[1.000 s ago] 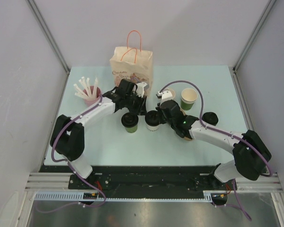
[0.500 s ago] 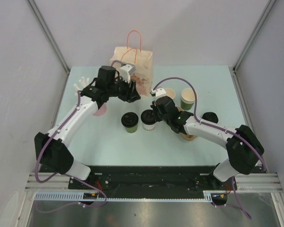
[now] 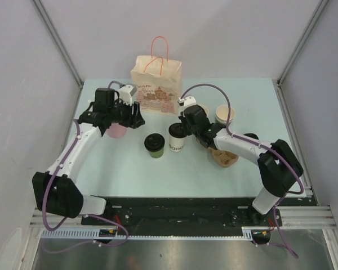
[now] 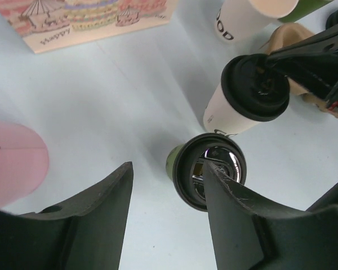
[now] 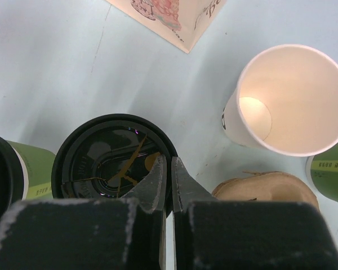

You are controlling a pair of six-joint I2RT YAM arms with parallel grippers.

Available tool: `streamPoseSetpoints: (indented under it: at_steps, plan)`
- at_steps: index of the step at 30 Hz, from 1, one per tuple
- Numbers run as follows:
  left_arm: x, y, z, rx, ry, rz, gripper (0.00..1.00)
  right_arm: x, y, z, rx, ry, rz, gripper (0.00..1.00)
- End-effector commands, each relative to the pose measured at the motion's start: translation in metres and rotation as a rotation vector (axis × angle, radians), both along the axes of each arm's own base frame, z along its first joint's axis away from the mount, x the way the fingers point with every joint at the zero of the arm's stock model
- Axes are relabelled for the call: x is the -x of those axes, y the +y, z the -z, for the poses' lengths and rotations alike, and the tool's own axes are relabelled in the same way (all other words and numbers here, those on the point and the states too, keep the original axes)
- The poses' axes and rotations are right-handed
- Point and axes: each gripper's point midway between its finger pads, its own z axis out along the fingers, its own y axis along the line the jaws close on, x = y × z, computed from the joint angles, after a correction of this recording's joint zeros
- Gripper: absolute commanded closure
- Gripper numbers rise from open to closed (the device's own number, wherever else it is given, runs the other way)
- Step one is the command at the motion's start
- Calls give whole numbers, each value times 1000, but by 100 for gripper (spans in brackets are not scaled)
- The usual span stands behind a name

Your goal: Pack the takeout coffee

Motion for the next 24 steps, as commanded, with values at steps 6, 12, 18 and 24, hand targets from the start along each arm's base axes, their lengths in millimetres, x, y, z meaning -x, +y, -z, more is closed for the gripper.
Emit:
streamPoseSetpoints:
  at_steps: [6, 12, 18, 24]
  plan:
    - [3, 14, -8, -33, -63, 18, 43, 22, 12, -13, 57, -17, -52, 100]
    - [2, 14, -9, -35, -69, 17, 43, 32, 13, -2, 96, 14, -56, 100]
    - [5, 14, -6, -40, -68, 30, 41, 40, 20, -5, 91, 12, -70, 86]
    - [11, 11, 2, -33, -52, 57, 35, 42, 20, -18, 65, -7, -68, 60]
